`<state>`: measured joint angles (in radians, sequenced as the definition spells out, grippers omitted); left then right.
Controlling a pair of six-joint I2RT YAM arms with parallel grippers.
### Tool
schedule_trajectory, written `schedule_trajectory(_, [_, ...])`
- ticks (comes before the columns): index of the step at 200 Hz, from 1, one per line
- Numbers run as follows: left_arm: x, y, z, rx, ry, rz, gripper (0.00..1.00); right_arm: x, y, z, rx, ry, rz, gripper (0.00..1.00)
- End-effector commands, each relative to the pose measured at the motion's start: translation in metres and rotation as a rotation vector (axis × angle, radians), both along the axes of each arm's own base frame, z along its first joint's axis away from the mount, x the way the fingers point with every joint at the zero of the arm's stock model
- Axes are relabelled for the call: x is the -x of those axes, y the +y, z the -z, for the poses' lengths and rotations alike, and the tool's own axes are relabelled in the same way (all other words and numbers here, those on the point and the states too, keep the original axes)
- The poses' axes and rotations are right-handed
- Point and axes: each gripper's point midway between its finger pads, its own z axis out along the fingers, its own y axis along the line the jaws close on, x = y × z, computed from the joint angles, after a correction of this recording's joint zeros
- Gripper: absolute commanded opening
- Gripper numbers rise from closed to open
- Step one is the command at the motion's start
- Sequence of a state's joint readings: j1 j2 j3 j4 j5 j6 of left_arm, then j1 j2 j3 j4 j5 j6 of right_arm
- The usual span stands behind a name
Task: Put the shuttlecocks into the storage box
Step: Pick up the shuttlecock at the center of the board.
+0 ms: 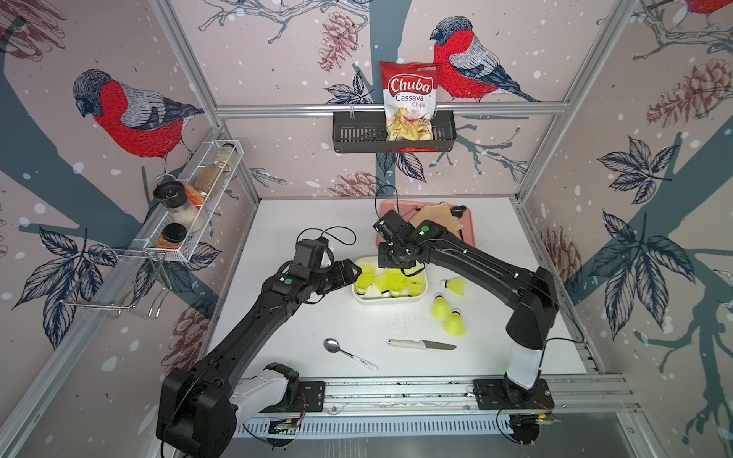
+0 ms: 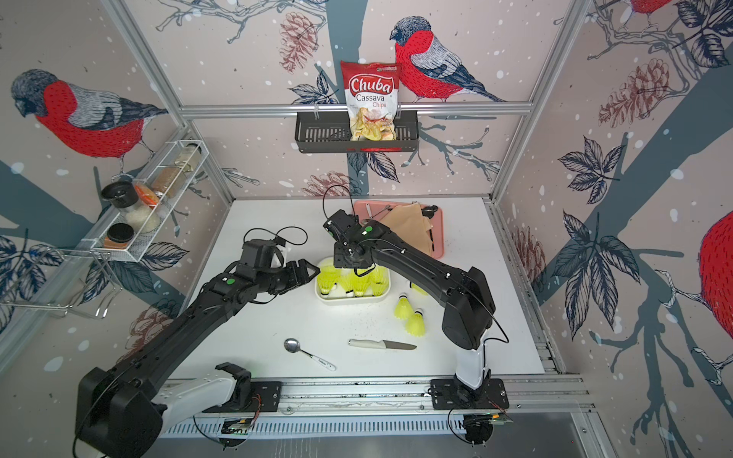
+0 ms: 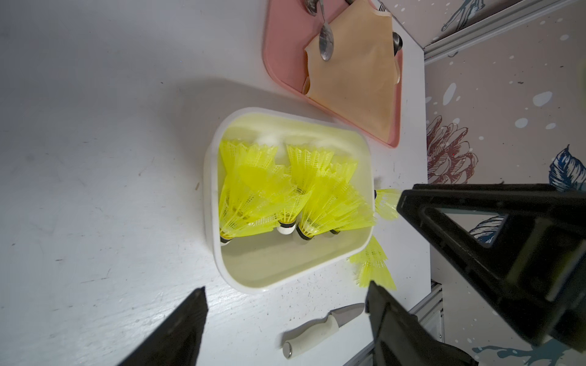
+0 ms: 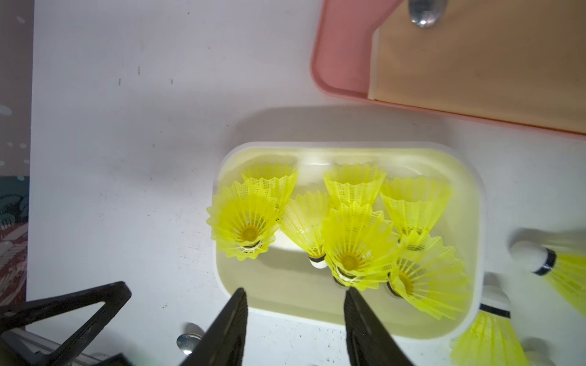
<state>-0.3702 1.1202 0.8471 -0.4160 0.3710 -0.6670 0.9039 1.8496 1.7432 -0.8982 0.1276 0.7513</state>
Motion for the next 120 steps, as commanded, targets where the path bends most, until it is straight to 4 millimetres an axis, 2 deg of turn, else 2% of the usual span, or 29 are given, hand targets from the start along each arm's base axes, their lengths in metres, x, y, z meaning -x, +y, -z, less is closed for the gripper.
schedule_trajectory(1, [-0.005,-0.012,-0.016,0.001,-0.052,0.061,0.82,-0.01,-0.031,-0.003,-0.011,-0.01,0.154,0.52])
schedule_trajectory(45, [-0.016,-0.039,-0.038,0.023,-0.118,0.149,0.82,-0.021,-0.09,0.008,-0.078,0.035,0.398,0.52])
schedule_trajectory(56, [-0.016,-0.047,-0.034,0.014,-0.118,0.181,0.81,-0.021,-0.102,0.013,-0.092,0.045,0.457,0.52])
schedule_trajectory(59, [-0.02,-0.051,-0.043,0.022,-0.142,0.19,0.81,-0.021,-0.106,0.015,-0.096,0.05,0.472,0.52])
schedule_trajectory(64, [-0.02,-0.056,-0.045,0.026,-0.151,0.207,0.81,-0.022,-0.111,0.017,-0.106,0.056,0.5,0.52])
schedule_trajectory(100, [-0.025,-0.095,-0.047,0.042,-0.183,0.34,0.81,-0.023,-0.139,0.044,-0.178,0.147,0.663,0.53])
schedule_trajectory(120, [-0.027,-0.115,-0.044,0.042,-0.183,0.404,0.81,-0.024,-0.148,0.055,-0.206,0.173,0.734,0.53])
